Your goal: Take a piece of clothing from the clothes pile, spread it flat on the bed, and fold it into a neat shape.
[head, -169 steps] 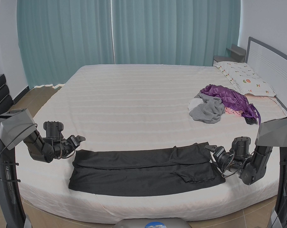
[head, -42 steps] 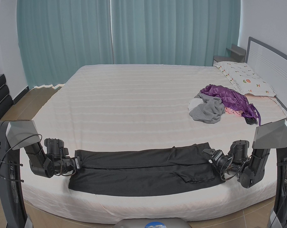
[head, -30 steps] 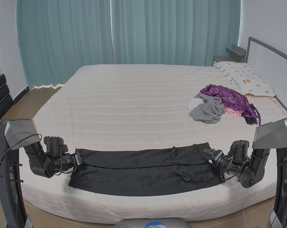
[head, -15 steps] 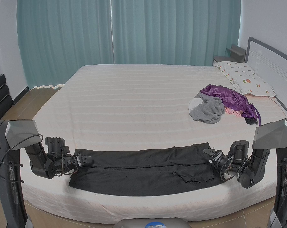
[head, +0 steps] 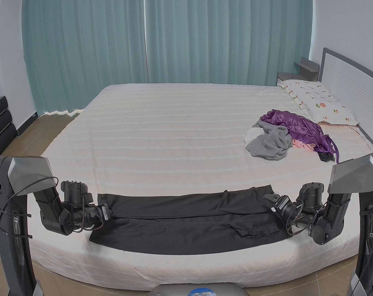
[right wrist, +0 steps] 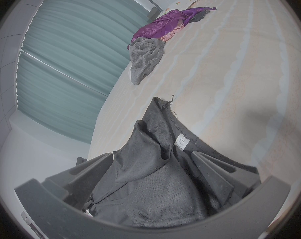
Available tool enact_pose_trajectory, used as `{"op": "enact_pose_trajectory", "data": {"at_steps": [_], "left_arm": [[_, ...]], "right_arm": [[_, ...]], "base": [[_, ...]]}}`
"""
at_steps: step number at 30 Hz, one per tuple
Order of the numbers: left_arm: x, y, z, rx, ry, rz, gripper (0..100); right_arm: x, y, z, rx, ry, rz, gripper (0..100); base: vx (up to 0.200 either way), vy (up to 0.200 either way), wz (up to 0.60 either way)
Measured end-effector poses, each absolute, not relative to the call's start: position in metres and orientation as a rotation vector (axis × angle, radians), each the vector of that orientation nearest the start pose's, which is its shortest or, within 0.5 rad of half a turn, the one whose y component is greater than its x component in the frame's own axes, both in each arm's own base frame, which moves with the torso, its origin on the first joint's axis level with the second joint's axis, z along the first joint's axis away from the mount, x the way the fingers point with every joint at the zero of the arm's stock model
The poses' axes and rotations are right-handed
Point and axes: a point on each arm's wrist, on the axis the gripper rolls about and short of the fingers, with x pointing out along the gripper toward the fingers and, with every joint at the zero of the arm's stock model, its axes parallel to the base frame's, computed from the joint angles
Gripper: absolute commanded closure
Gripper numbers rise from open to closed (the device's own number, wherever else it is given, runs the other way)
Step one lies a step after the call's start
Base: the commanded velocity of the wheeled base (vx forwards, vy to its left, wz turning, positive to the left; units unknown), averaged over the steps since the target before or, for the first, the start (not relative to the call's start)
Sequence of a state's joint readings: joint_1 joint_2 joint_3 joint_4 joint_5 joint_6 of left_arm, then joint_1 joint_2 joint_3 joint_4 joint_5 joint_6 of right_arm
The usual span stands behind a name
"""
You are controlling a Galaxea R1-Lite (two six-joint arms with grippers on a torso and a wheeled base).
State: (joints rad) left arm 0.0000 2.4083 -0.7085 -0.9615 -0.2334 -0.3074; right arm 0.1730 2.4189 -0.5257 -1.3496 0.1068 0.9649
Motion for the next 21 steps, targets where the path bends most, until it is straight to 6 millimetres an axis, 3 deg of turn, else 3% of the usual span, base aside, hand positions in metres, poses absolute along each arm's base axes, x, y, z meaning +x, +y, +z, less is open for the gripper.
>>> {"op": "enact_pose_trajectory", "data": {"at_steps": [12, 15, 21], "left_arm": [[0.349, -0.005, -0.045, -0.390, 0.753, -0.103, 100], [0.349, -0.005, -0.044, -0.393, 0.751, -0.101, 100], [0.352, -0.005, -0.042, -0.408, 0.741, -0.097, 100]], "right_arm": [[0.329, 0.041, -0.035, 0.977, 0.589, -0.041, 0], [0.331, 0.036, -0.035, 0.983, 0.576, -0.054, 0], [0.333, 0.031, -0.034, 0.988, 0.562, -0.063, 0]], "base": [[0.000, 0.000, 0.00], [-0.200, 0.000, 0.00], [0.000, 0.000, 0.00]]}}
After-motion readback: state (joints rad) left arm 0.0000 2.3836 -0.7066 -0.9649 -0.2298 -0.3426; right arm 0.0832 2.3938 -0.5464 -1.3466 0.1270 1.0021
